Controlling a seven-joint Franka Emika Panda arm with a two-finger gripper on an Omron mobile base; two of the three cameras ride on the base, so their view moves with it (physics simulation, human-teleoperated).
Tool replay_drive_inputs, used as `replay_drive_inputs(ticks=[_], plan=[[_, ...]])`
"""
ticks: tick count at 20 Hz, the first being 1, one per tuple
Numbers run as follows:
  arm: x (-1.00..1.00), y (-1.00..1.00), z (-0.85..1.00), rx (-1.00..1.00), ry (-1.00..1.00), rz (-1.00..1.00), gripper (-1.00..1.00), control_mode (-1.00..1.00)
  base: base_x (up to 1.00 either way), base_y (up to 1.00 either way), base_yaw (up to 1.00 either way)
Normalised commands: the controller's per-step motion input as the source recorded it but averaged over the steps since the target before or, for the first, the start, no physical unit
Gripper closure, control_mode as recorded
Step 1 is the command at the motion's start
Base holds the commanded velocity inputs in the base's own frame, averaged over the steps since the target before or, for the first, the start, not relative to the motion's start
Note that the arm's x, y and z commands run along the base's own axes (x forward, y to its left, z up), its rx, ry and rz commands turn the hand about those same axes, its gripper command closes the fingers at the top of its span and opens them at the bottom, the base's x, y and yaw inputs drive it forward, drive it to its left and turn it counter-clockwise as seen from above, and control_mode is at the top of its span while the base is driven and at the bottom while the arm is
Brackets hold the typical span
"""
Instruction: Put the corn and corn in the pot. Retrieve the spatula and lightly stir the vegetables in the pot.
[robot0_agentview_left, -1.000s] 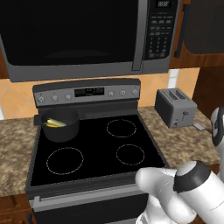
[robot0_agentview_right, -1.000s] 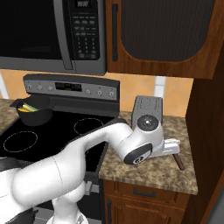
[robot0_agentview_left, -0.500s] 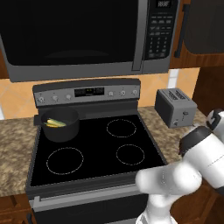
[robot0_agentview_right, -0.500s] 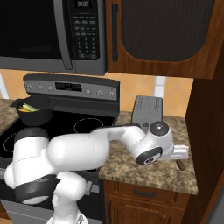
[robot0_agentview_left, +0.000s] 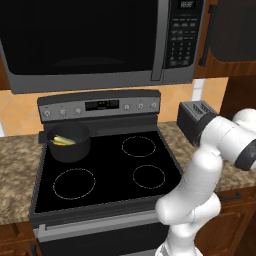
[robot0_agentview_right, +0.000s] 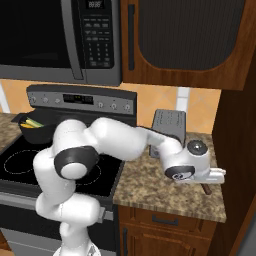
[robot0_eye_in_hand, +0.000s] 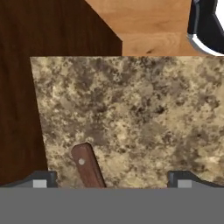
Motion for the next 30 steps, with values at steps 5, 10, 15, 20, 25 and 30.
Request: replay_drive_inputs(ticks=[5, 10, 15, 20, 25, 30], plan=[[0.13, -0.33, -0.37, 0.01, 0.0, 0.0, -1.0, -1.0, 0.0, 0.0, 0.0], [0.29, -0.25, -0.31, 0.03, 0.0, 0.0, -1.0, -1.0, 0.0, 0.0, 0.0], [0.47, -0.21, -0.11, 0.04, 0.01, 0.0, -1.0, -1.0, 0.0, 0.0, 0.0], [0.34, -0.06, -0.15, 0.05, 0.07, 0.0, -1.0, -1.0, 0.0, 0.0, 0.0], [0.41, -0.01, -0.2, 0.03, 0.09, 0.0, -1.0, -1.0, 0.0, 0.0, 0.0], [0.07, 0.07, -0.5, 0.01, 0.17, 0.0, -1.0, -1.0, 0.0, 0.0, 0.0]])
